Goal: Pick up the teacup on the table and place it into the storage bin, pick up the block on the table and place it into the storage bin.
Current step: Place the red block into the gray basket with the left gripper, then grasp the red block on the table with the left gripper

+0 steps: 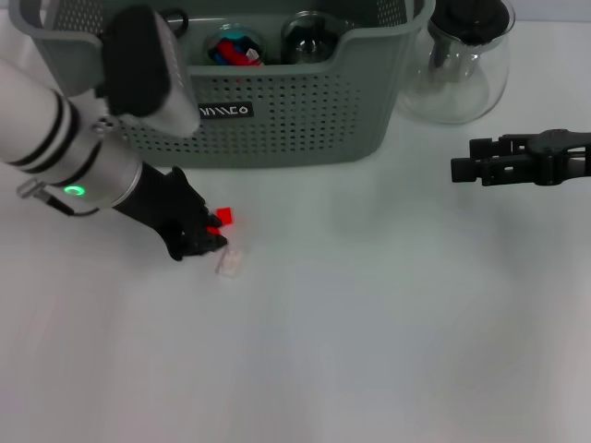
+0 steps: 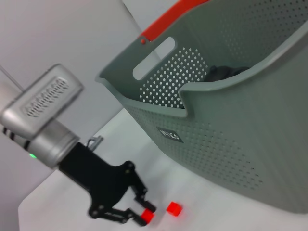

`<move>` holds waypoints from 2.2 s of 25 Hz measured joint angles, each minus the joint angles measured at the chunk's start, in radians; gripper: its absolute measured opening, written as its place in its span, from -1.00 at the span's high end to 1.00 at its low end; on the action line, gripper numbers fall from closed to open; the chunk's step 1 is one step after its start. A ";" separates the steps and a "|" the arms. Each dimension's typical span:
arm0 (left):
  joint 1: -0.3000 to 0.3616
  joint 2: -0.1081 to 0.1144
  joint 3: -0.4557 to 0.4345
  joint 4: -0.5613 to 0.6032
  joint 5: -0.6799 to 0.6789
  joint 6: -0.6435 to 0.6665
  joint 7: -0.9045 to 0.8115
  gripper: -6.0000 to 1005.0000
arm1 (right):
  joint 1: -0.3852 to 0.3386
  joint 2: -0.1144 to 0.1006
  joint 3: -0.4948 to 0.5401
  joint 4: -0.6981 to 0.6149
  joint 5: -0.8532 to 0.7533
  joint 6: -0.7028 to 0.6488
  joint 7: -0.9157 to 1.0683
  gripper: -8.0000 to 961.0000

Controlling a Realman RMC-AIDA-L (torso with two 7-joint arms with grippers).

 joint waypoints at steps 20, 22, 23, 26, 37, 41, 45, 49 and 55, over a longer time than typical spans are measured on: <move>-0.240 0.161 -0.355 -0.080 -0.397 -0.156 -0.424 0.61 | 0.006 0.000 -0.007 -0.003 0.000 0.000 -0.015 -0.96; -0.274 0.184 -0.352 -0.168 -0.376 -0.205 -0.424 0.61 | 0.007 -0.003 -0.007 -0.003 0.000 0.000 -0.019 -0.96; -0.302 0.201 -0.351 -0.248 -0.352 -0.262 -0.423 0.61 | 0.008 -0.004 -0.007 -0.003 0.000 0.000 -0.021 -0.96; -0.331 0.206 -0.348 -0.329 -0.301 -0.326 -0.422 0.61 | 0.009 -0.007 -0.008 -0.003 0.000 0.002 -0.023 -0.96; -0.332 0.175 -0.298 -0.319 -0.257 -0.340 -0.426 0.60 | 0.011 -0.012 -0.008 -0.003 0.000 -0.001 -0.023 -0.96; -0.332 0.174 -0.297 -0.315 -0.256 -0.340 -0.426 0.15 | 0.011 -0.012 -0.008 -0.003 0.000 -0.005 -0.023 -0.96; -0.323 0.172 -0.302 -0.279 -0.265 -0.306 -0.419 -0.02 | 0.009 -0.012 -0.008 -0.003 0.000 -0.006 -0.023 -0.96; -0.266 0.156 -0.312 -0.132 -0.393 -0.164 -0.374 -0.20 | 0.005 -0.011 -0.008 -0.003 0.000 -0.007 -0.025 -0.96; -0.157 0.153 -0.319 0.063 -0.679 0.197 -0.212 -0.39 | -0.001 -0.010 -0.008 -0.001 0.000 -0.009 -0.033 -0.96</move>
